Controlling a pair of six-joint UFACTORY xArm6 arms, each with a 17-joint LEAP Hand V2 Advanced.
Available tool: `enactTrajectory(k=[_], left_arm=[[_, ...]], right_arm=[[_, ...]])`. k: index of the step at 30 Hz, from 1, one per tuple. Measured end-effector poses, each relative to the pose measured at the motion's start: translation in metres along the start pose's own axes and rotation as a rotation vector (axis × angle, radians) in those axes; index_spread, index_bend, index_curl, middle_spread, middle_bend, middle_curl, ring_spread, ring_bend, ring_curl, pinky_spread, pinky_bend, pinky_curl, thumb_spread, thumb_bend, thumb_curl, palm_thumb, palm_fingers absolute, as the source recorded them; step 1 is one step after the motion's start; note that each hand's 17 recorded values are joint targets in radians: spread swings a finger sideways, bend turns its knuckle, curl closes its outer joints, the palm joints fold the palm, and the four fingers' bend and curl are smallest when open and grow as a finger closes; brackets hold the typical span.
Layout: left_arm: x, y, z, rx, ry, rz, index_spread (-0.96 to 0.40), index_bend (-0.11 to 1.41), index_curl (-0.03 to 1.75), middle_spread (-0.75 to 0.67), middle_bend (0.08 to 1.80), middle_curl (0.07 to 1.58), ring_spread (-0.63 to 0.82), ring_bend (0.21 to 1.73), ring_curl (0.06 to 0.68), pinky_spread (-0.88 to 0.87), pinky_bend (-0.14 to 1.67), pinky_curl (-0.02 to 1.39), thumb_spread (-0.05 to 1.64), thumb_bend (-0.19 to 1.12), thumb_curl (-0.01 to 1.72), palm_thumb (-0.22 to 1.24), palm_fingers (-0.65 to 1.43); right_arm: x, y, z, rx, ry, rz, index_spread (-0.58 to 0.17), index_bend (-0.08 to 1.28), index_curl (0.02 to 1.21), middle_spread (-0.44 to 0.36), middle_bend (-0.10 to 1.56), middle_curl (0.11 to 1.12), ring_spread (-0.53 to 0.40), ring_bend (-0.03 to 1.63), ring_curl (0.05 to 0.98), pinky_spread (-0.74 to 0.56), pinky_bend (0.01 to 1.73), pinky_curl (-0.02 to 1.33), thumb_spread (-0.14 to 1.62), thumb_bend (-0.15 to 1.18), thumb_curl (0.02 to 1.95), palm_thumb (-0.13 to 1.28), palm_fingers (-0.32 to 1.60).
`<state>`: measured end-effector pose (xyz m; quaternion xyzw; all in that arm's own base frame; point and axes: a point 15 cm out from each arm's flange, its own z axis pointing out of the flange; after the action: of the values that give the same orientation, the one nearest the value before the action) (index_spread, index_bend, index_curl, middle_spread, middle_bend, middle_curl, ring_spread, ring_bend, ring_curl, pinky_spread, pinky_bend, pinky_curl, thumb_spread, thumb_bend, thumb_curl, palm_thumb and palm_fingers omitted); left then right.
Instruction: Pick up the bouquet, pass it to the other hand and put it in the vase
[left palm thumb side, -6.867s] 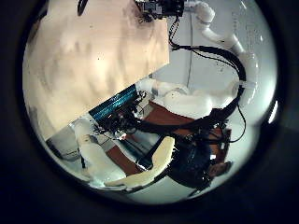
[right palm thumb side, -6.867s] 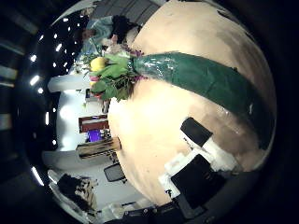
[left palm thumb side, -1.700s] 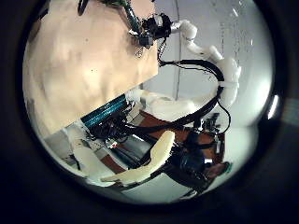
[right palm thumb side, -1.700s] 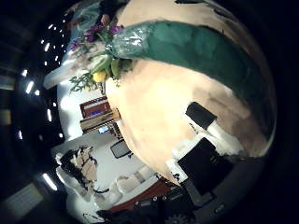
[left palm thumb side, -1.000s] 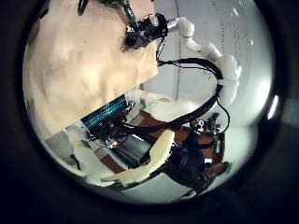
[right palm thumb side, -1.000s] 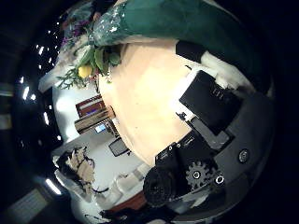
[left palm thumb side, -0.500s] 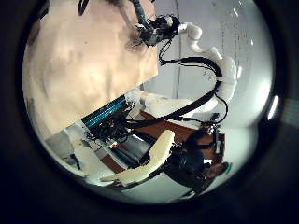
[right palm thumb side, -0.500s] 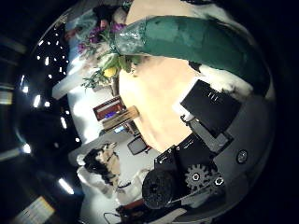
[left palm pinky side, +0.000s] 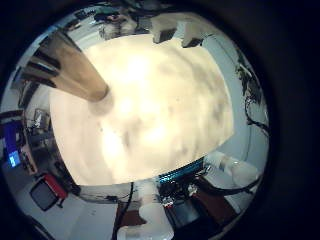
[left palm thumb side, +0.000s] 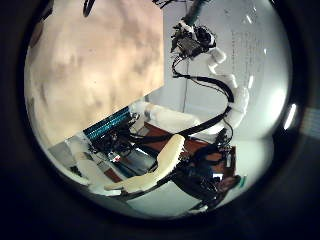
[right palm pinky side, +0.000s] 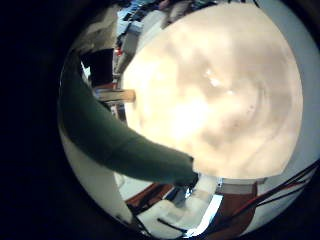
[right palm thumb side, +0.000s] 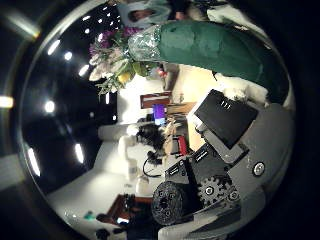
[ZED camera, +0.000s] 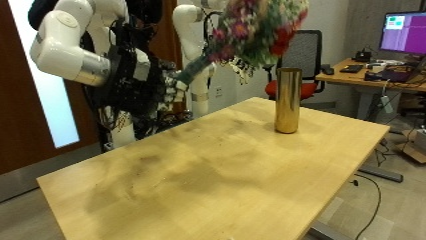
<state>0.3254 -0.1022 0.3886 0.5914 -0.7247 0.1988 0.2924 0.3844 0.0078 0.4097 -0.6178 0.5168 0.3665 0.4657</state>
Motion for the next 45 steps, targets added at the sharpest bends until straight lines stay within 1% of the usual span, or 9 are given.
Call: enactTrajectory(k=[6,18,26,32,38,41,43,44,45], left_arm=[[0.028,-0.013,-0.01,0.078,0.162,0.039,0.19,0.18,0.34,0.33,0.25,0.34,0.52,0.45,0.211,0.5,0.18,0.27,0.88,-0.03,0.3,0.19,0.21],[0.065,-0.026,-0.016,0.163,0.41,0.136,0.23,0.16,0.31,0.33,0.25,0.34,0.49,0.5,0.214,0.48,0.2,0.28,0.83,-0.03,0.31,0.19,0.18],[0.084,-0.019,-0.027,0.144,0.556,0.185,0.24,0.16,0.3,0.36,0.23,0.33,0.49,0.52,0.213,0.48,0.21,0.3,0.79,-0.04,0.32,0.19,0.17],[0.09,-0.018,-0.031,0.091,0.627,0.164,0.27,0.14,0.28,0.37,0.26,0.34,0.49,0.55,0.213,0.48,0.22,0.31,0.77,-0.04,0.33,0.22,0.18],[0.09,-0.019,-0.03,0.047,0.649,0.113,0.29,0.11,0.23,0.16,0.52,0.42,0.46,0.59,0.213,0.45,0.22,0.31,0.77,-0.03,0.33,0.25,0.28],[0.091,-0.021,-0.03,0.043,0.651,0.098,0.26,0.13,0.21,0.0,0.7,0.49,0.33,0.64,0.217,0.39,0.21,0.3,0.78,-0.03,0.34,0.28,0.37],[0.09,-0.022,-0.029,0.038,0.653,0.084,0.23,0.14,0.21,-0.08,0.8,0.53,0.19,0.7,0.222,0.31,0.21,0.3,0.79,-0.02,0.34,0.32,0.46],[0.089,-0.023,-0.029,0.036,0.655,0.077,0.19,0.13,0.2,-0.14,0.88,0.57,0.05,0.78,0.248,0.2,0.28,0.32,0.81,-0.01,0.34,0.36,0.6],[0.089,-0.025,-0.029,0.035,0.66,0.072,0.13,0.09,0.15,-0.22,0.9,0.59,-0.19,0.95,0.291,-0.1,0.54,0.36,0.84,0.01,0.35,0.46,0.82]], right_arm=[[-0.025,0.013,0.042,-0.026,-0.108,-0.074,-0.225,1.11,0.85,-0.125,1.33,0.73,-0.178,1.44,0.607,-0.22,1.17,0.92,0.25,-0.01,0.94,1.23,1.14],[-0.05,0.041,0.122,-0.189,-0.147,-0.194,-0.217,1.12,0.85,-0.123,1.34,0.73,-0.18,1.44,0.605,-0.22,1.11,1.0,0.19,-0.02,0.95,1.21,1.13],[-0.048,0.042,0.148,-0.23,-0.13,-0.215,-0.216,1.12,0.85,-0.123,1.34,0.73,-0.181,1.44,0.604,-0.23,1.09,1.04,0.18,-0.02,0.95,1.21,1.13],[-0.043,0.048,0.17,-0.285,-0.134,-0.218,-0.214,1.12,0.85,-0.123,1.34,0.73,-0.182,1.44,0.604,-0.23,1.07,1.07,0.17,-0.02,0.95,1.21,1.14],[-0.045,0.052,0.181,-0.315,-0.139,-0.232,-0.214,1.13,0.85,-0.123,1.34,0.73,-0.178,1.44,0.606,-0.24,1.05,1.09,0.17,-0.02,0.94,1.21,1.13],[-0.043,0.05,0.186,-0.314,-0.129,-0.235,-0.215,1.13,0.85,-0.123,1.34,0.73,-0.178,1.43,0.609,-0.24,1.04,1.11,0.17,-0.02,0.94,1.2,1.12],[-0.042,0.048,0.188,-0.308,-0.12,-0.238,-0.216,1.13,0.86,-0.123,1.35,0.73,-0.178,1.43,0.611,-0.24,1.04,1.11,0.17,-0.02,0.94,1.2,1.12],[-0.042,0.048,0.188,-0.308,-0.119,-0.238,-0.217,1.12,0.86,-0.124,1.35,0.73,-0.178,1.43,0.612,-0.24,1.04,1.12,0.18,-0.02,0.94,1.21,1.12],[-0.041,0.047,0.188,-0.304,-0.115,-0.238,-0.218,1.12,0.86,-0.124,1.35,0.73,-0.179,1.43,0.613,-0.24,1.04,1.12,0.18,-0.02,0.94,1.21,1.12]])
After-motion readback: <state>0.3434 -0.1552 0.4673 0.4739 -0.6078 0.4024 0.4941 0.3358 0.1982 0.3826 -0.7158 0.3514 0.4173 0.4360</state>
